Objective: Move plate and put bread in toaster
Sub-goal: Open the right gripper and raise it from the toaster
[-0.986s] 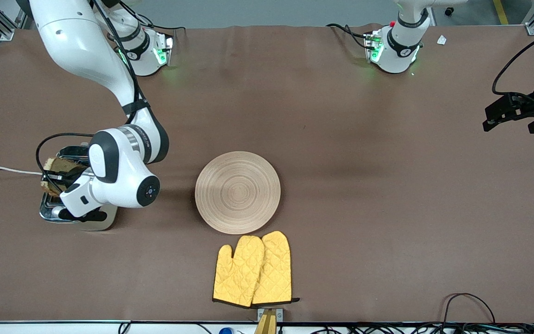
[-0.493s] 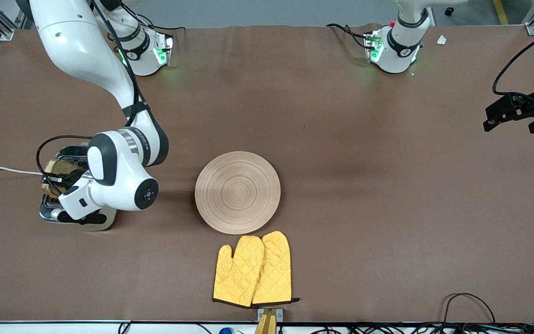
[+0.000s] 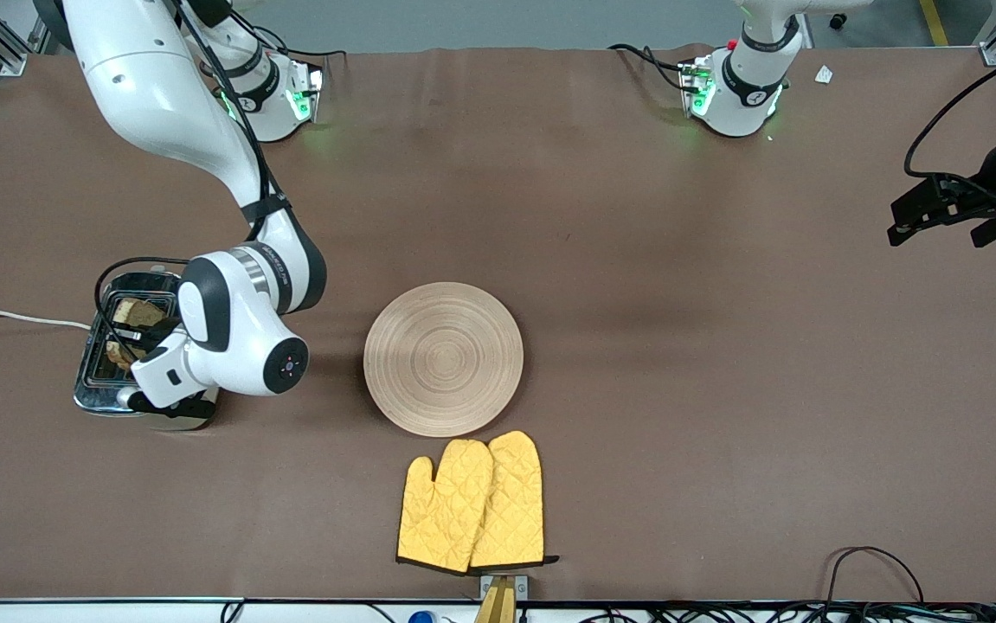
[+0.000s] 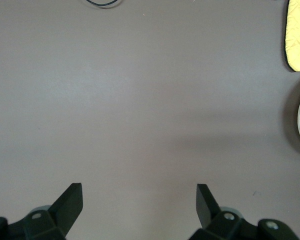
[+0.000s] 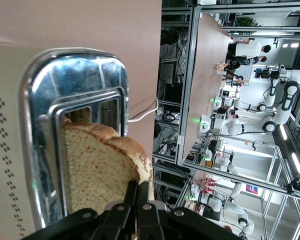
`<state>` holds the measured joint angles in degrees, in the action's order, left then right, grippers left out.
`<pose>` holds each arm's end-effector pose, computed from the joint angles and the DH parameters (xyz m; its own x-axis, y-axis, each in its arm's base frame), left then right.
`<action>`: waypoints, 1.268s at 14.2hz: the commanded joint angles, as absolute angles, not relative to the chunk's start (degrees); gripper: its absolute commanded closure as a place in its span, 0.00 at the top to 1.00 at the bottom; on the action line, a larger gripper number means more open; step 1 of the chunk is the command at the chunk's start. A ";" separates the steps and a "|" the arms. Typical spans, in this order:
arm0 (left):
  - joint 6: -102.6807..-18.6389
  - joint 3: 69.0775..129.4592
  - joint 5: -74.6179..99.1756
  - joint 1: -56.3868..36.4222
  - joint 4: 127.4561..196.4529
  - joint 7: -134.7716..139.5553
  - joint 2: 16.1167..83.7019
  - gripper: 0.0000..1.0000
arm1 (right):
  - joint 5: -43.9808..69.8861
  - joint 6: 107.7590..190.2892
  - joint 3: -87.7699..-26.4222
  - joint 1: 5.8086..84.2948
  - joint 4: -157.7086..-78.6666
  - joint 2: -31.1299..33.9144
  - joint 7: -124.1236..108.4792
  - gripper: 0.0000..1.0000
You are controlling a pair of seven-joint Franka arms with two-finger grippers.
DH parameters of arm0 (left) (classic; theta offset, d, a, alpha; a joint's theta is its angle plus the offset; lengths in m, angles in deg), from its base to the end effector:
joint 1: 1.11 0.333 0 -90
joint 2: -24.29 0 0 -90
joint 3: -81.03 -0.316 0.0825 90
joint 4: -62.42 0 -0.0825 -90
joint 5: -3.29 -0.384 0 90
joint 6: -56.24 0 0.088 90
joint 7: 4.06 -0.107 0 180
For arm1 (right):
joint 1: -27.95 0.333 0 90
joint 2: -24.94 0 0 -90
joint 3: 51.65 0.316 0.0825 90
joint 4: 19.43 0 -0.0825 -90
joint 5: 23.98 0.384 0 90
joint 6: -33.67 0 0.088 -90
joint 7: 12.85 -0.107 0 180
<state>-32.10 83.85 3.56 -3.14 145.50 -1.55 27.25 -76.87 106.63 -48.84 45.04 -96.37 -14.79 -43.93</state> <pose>0.5663 -0.0477 0.6498 0.9984 -0.0407 0.0398 -0.0411 -0.9991 0.0090 0.6549 0.1206 0.3291 0.9684 -0.1990 -0.1504 0.0512 -0.4318 0.9005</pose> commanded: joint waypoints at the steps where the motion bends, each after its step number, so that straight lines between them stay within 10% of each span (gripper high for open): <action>1: -32.62 83.93 3.99 -2.95 145.83 -1.33 26.31 1.00 | -76.01 108.19 -48.66 44.57 -95.63 -15.66 -44.93 0.05; 4: -32.62 83.84 3.73 -2.78 145.83 -1.51 26.40 1.00 | -72.69 109.87 -48.57 43.08 -95.63 -16.10 -44.93 0.19; 6: -33.06 83.84 3.46 -2.87 145.65 -1.51 26.66 1.00 | -71.36 112.31 -48.57 42.02 -94.84 -15.84 -44.32 0.70; 9: -33.06 83.84 3.38 -2.95 145.48 -1.60 26.84 1.00 | -71.09 112.16 -48.22 43.07 -94.75 -15.05 -44.06 0.97; 18: -32.97 83.76 3.37 -2.95 145.21 -2.13 27.01 1.00 | -44.59 116.63 -46.46 35.62 -94.58 -0.65 -42.83 1.00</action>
<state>-32.52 83.77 3.56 -3.01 145.39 -1.79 27.24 -51.59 114.46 -47.29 40.69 -92.40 -5.46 -43.95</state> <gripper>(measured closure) 0.000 0.000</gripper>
